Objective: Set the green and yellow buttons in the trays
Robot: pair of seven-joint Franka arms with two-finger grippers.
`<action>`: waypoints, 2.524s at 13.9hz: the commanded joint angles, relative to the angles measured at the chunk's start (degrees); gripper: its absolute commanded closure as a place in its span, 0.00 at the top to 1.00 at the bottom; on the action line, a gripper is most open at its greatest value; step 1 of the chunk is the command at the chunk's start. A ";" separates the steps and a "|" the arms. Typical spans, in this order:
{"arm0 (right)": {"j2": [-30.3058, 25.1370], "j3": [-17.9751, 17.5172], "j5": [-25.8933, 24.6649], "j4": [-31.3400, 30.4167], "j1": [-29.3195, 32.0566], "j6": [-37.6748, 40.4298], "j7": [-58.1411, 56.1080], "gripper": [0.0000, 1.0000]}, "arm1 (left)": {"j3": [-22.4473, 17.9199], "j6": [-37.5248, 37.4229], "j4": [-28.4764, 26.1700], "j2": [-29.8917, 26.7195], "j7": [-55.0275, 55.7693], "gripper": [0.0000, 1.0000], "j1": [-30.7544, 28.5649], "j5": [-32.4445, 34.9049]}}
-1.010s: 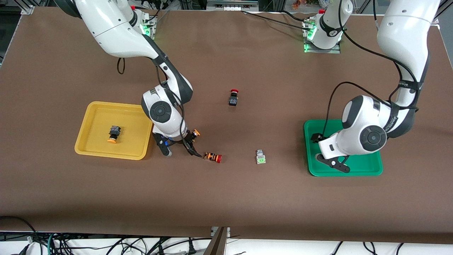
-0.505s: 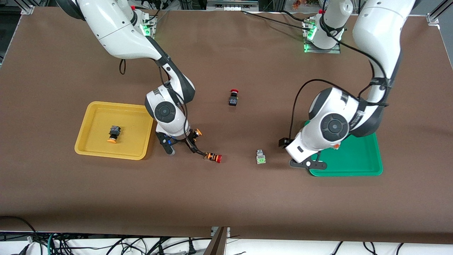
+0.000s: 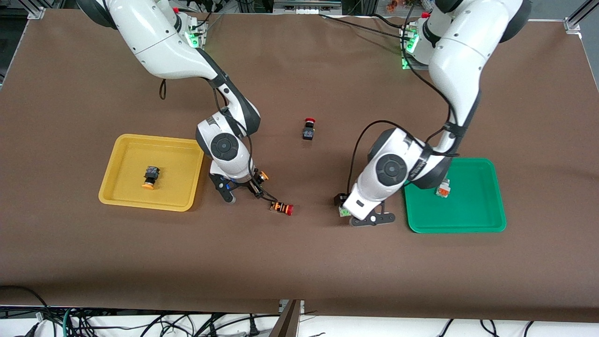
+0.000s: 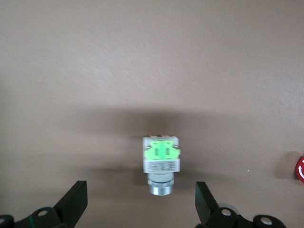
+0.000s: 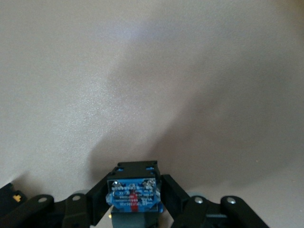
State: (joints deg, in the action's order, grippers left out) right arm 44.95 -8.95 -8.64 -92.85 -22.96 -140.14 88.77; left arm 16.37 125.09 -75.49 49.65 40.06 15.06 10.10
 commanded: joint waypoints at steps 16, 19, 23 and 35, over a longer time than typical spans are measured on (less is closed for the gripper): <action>-9.87 2.62 -0.32 -1.18 11.27 21.32 -50.69 0.00 | -4.68 2.18 5.35 4.59 -3.31 0.02 4.10 1.94; -12.25 2.71 -0.23 -5.48 13.99 20.35 -56.67 0.00 | -4.60 -5.53 5.53 1.17 -8.14 0.01 2.52 1.77; -16.29 2.80 -0.32 -15.15 16.19 12.19 -60.11 0.00 | -4.51 -14.49 5.27 -3.14 -16.74 0.00 -0.11 1.85; -24.72 3.85 -0.32 -22.91 19.18 5.21 -64.77 0.99 | -3.89 -26.40 -2.90 -11.41 -58.77 0.00 -23.84 1.06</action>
State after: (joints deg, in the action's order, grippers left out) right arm 24.48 -4.95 -8.81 -115.33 -4.23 -136.78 25.23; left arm 11.74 97.28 -73.56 40.53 -14.02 -6.04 10.97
